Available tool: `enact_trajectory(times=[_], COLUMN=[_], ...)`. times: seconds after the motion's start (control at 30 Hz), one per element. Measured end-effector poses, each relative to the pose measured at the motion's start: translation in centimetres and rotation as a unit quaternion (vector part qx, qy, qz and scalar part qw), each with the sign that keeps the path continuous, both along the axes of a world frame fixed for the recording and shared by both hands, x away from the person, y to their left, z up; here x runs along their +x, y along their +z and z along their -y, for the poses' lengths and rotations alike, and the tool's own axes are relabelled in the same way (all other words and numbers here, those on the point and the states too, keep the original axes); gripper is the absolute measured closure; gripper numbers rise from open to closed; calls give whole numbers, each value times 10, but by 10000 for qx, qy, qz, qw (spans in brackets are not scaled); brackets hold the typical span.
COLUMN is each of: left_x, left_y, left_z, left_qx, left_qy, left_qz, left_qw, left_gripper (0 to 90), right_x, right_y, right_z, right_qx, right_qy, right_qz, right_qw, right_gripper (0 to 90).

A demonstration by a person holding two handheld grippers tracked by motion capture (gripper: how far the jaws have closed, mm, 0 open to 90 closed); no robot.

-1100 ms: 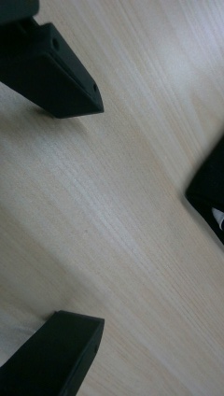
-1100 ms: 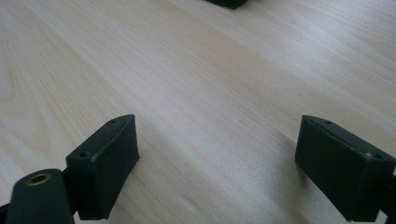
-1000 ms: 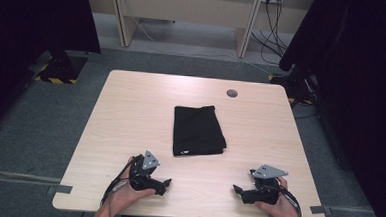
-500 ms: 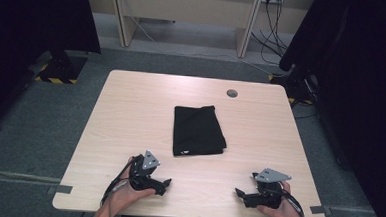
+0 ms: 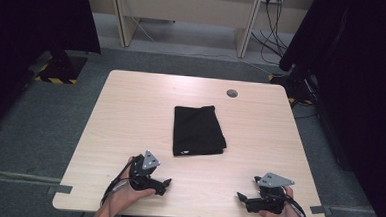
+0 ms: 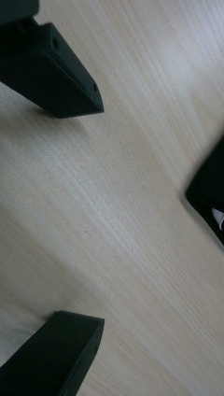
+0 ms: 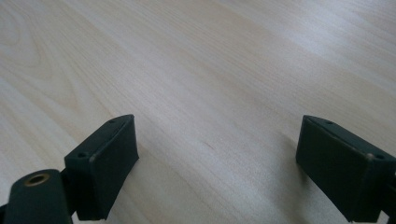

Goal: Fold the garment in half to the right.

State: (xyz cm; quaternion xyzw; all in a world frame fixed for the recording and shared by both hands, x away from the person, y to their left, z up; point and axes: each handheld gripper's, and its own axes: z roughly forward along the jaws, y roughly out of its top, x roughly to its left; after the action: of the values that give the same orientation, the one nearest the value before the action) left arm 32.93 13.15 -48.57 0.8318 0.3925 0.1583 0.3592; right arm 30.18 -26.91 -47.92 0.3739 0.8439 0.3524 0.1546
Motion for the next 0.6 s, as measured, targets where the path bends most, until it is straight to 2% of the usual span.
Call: enact_trajectory(times=[0.6], left_x=[0], left_y=[0], left_z=[0], left_qx=[1], left_qy=[5], left_qz=[0], left_qw=[10000], left_gripper=[0], right_x=[-9], right_y=[-2], right_z=[5], right_qx=[68], right_qy=[-27], right_qz=[69], right_qw=[9999], right_gripper=[132])
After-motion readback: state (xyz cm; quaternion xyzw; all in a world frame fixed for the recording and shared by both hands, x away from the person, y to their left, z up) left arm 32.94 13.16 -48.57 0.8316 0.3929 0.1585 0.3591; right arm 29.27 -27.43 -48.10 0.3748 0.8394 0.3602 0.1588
